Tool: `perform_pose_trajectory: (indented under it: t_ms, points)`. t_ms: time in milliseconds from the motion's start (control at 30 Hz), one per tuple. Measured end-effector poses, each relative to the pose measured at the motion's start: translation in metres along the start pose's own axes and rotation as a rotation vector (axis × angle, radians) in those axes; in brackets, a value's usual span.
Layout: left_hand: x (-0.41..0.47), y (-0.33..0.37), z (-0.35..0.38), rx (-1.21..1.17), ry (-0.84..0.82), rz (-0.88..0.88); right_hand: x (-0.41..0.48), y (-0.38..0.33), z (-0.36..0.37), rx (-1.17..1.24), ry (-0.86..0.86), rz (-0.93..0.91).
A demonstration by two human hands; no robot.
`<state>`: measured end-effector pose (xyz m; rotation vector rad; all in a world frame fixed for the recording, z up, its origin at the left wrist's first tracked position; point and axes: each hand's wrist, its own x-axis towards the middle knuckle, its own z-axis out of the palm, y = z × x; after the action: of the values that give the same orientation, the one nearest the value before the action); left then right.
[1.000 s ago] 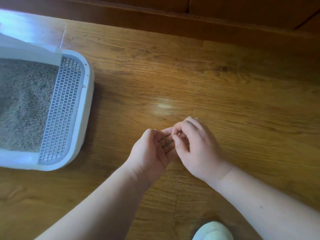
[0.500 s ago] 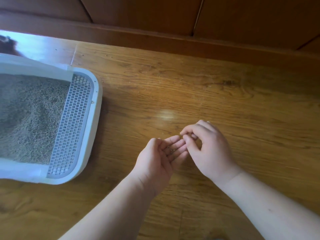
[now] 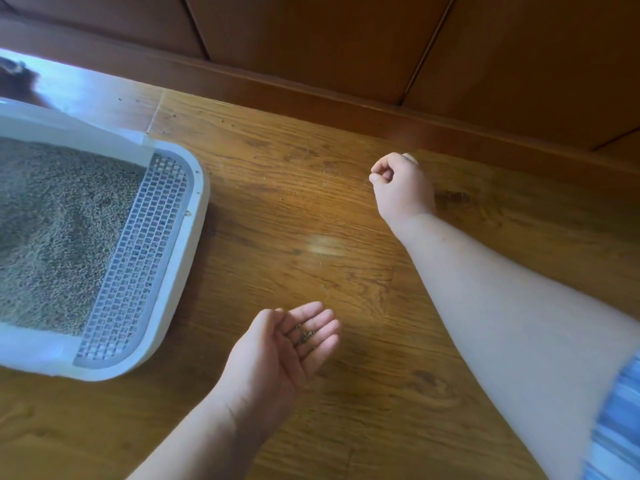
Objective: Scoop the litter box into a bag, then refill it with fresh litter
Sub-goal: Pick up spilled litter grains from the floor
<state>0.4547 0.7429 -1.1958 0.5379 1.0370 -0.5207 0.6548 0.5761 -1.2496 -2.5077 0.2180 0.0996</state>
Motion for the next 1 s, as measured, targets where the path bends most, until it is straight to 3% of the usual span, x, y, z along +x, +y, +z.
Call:
perform_pose_trajectory:
  t_ms: [300, 433, 600, 767, 1000]
  points:
    - [0.0, 0.003, -0.003, 0.001, 0.024, 0.008, -0.003, 0.001, 0.007, -0.226, 0.028, -0.166]
    - [0.004, 0.003, 0.003, 0.013, 0.042, -0.007, -0.003, -0.002, 0.005, -0.368, -0.038, -0.229]
    - [0.009, 0.008, 0.021, 0.006, 0.039, -0.016, -0.045, -0.014, -0.017, -0.28, -0.101, -0.255]
    - [-0.021, 0.008, 0.054, 0.026, 0.013, -0.023, -0.147, -0.036, -0.077, -0.14, -0.258, -0.384]
    - [-0.165, -0.005, 0.103, 0.089, -0.003, -0.061, -0.25, -0.109, -0.207, -0.083, -0.231, -0.413]
